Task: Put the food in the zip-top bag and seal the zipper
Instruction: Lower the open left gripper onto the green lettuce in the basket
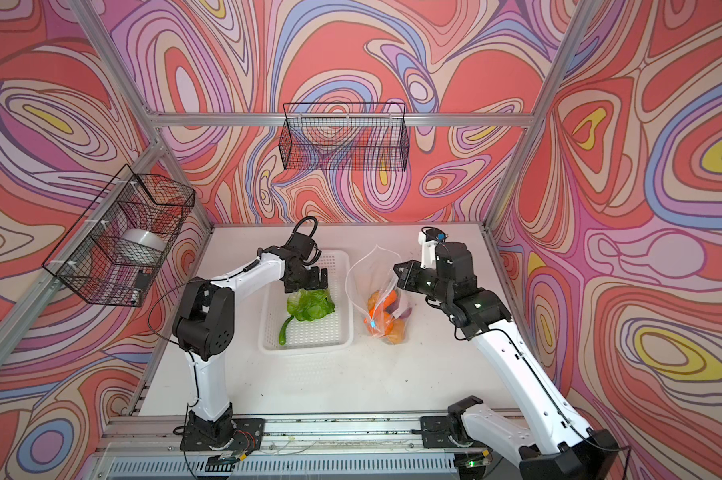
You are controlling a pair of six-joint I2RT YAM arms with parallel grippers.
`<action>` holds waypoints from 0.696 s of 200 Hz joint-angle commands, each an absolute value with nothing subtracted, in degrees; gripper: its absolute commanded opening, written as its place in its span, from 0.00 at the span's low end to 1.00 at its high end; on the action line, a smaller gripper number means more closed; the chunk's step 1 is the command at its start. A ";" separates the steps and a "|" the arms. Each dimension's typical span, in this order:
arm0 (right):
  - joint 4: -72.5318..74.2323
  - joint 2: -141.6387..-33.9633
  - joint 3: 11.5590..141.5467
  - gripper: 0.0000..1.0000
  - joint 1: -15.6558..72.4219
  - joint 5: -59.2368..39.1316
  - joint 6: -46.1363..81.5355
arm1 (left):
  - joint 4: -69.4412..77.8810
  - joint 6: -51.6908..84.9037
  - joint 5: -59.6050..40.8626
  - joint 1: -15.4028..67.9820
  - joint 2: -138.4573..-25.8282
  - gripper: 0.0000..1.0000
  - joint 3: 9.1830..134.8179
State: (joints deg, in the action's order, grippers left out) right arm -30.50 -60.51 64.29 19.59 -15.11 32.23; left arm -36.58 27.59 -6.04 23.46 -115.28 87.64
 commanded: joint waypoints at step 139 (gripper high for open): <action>-30.76 -59.32 65.11 0.00 19.86 -13.62 32.58 | -34.01 26.87 -18.02 23.55 -109.93 0.82 83.60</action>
